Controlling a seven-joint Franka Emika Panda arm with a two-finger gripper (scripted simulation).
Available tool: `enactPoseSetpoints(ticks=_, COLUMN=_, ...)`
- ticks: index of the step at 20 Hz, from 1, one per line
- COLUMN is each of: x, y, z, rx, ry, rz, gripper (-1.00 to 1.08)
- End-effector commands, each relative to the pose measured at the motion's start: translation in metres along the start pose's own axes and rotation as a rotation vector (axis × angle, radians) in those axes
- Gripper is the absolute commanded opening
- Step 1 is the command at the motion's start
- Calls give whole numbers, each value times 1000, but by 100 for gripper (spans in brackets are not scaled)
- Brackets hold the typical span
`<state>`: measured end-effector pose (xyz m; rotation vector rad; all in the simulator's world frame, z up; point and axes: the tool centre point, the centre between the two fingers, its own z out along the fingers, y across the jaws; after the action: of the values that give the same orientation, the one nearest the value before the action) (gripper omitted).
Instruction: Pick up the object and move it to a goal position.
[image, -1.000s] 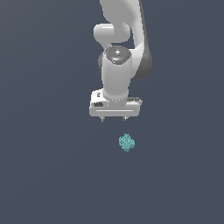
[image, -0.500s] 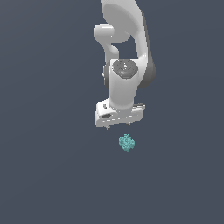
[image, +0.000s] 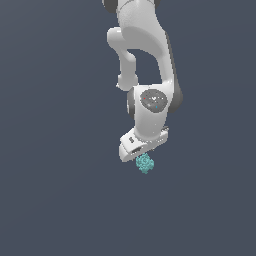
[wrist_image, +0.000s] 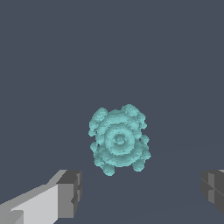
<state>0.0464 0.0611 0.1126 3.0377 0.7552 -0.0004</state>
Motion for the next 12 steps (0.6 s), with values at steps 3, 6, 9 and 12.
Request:
enactPoseSetpoints(ticks=3, x=10, y=-6, z=14, rx=6, ry=2, rz=-84, gripper=100)
enactPoseSetpoints(ticks=6, x=13, y=-9, z=20, rx=9, ry=3, rz=-117, gripper=100)
enactPoseSetpoints(ticks=9, x=15, y=-11, z=23, rx=10, ry=4, rz=-135, gripper=100)
enactPoseSetpoints(ticks=12, x=15, y=-11, z=23, rx=11, ry=3, rz=-133, gripper=100)
